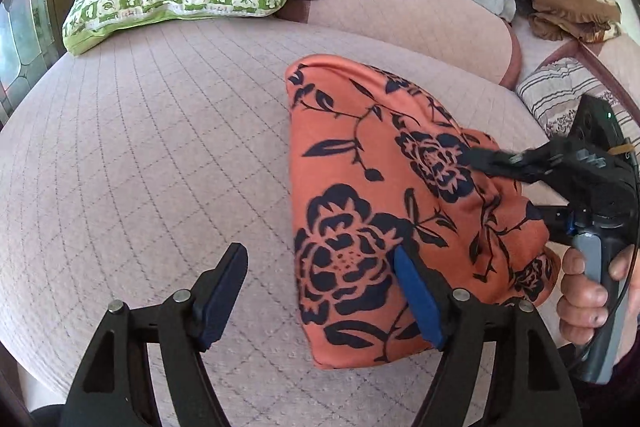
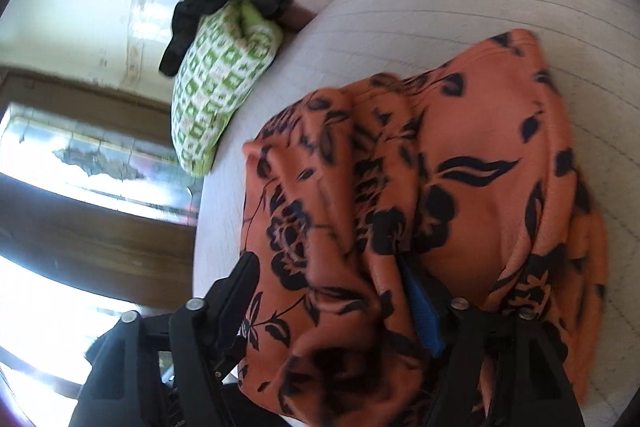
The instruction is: Fold small clothes
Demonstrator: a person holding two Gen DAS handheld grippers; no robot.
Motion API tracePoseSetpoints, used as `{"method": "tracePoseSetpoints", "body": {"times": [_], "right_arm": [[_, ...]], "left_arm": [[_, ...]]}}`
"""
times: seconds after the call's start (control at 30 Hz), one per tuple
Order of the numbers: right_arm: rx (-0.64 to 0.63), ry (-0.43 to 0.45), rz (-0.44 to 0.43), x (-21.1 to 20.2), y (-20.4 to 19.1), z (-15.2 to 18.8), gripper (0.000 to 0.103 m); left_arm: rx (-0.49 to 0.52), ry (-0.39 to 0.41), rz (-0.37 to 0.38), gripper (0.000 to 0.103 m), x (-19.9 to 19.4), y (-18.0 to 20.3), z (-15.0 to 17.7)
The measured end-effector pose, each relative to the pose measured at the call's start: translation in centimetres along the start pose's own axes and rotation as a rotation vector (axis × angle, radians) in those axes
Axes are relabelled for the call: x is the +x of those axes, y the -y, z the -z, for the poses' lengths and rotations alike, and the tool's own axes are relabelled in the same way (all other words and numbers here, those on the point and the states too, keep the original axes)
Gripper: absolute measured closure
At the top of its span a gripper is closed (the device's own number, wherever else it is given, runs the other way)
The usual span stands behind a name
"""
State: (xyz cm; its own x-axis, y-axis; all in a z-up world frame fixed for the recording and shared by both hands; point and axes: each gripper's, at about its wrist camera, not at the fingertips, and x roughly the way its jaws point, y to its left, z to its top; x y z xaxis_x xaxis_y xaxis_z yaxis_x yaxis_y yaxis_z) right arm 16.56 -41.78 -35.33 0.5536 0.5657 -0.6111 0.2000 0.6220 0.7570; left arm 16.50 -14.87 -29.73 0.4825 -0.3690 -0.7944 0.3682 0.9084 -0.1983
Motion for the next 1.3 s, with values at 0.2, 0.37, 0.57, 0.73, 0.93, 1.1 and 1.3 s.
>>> {"method": "tracePoseSetpoints", "body": {"times": [0.2, 0.37, 0.57, 0.73, 0.93, 1.1, 1.3], "right_arm": [[-0.148, 0.135, 0.112, -1.5, -2.0, 0.5, 0.088], [-0.227, 0.301, 0.142, -5.5, -3.2, 0.9, 0.09], [-0.124, 0.383, 0.164, -10.2, 0.3, 1.1, 0.091], [-0.089, 0.35, 0.239, -11.3, 2.4, 2.0, 0.092], [0.086, 0.209, 0.201, -11.0, 6.6, 1.3, 0.091], [-0.003, 0.371, 0.092, -12.8, 3.2, -0.9, 0.081], [0.072, 0.327, 0.048, -8.5, 3.1, -4.7, 0.01]], "left_arm": [[0.037, -0.015, 0.002, 0.027, -0.6, 1.4, 0.3], [0.089, 0.004, 0.027, 0.027, -1.4, 3.9, -0.4], [0.147, -0.02, 0.067, 0.026, -0.4, 7.7, -0.3], [0.234, -0.036, -0.028, 0.02, 1.4, 9.7, 1.0], [0.221, -0.049, -0.025, 0.013, 2.0, 8.9, 1.8], [0.2, -0.069, -0.012, 0.012, 2.7, 8.5, 2.1], [0.194, -0.089, 0.006, 0.012, 2.7, 8.1, 2.4]]}}
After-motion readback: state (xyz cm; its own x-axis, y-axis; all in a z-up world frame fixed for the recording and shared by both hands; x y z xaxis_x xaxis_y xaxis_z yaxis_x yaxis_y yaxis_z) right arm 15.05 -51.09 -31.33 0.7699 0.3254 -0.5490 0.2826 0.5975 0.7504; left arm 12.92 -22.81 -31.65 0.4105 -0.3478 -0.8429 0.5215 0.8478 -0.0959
